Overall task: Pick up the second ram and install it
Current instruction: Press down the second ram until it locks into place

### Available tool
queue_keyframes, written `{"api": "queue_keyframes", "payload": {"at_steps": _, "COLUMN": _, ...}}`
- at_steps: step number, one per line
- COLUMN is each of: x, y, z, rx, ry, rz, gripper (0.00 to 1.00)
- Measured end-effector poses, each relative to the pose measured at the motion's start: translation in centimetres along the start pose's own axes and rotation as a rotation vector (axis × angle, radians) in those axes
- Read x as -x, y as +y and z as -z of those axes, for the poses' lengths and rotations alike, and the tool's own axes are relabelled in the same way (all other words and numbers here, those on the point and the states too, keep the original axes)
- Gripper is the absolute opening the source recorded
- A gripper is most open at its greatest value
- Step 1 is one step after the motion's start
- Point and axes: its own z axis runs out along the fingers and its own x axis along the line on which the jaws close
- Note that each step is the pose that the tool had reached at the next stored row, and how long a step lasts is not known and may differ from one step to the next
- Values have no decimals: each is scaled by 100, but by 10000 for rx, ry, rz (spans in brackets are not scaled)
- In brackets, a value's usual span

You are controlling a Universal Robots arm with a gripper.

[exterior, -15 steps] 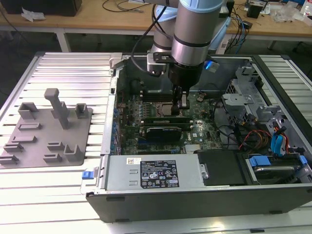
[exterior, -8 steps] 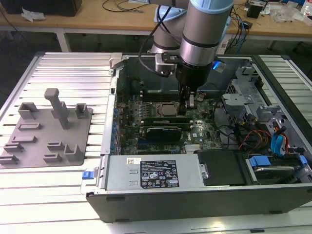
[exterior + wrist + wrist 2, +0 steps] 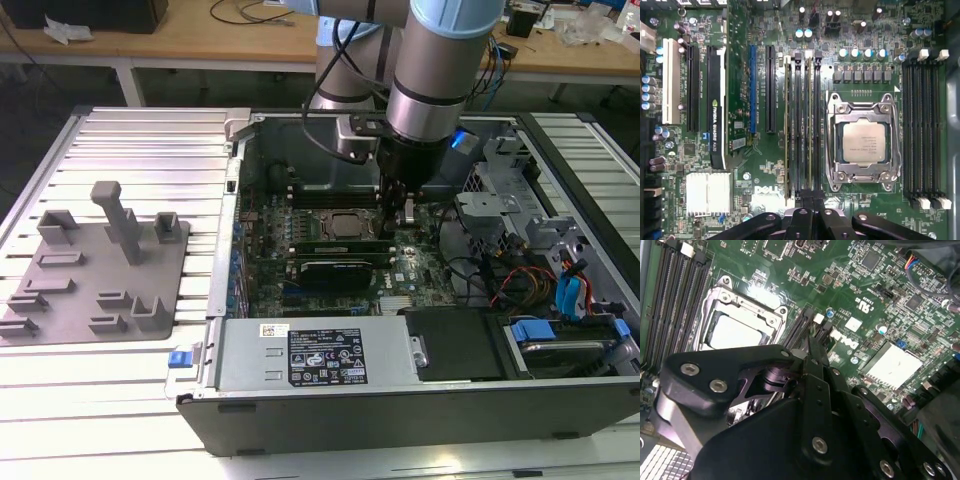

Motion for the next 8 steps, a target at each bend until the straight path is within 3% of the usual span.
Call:
{"api": "queue_keyframes", "payload": {"at_steps": 5, "x": 24, "y": -22, "z": -83, "rx": 0, "ry": 0, "rz": 1, "gripper": 8}}
{"api": "queue_keyframes", "payload": {"at_steps": 8, "x": 24, "y": -21, "z": -94, "rx": 1, "ry": 1, "rz": 0, "gripper": 8}}
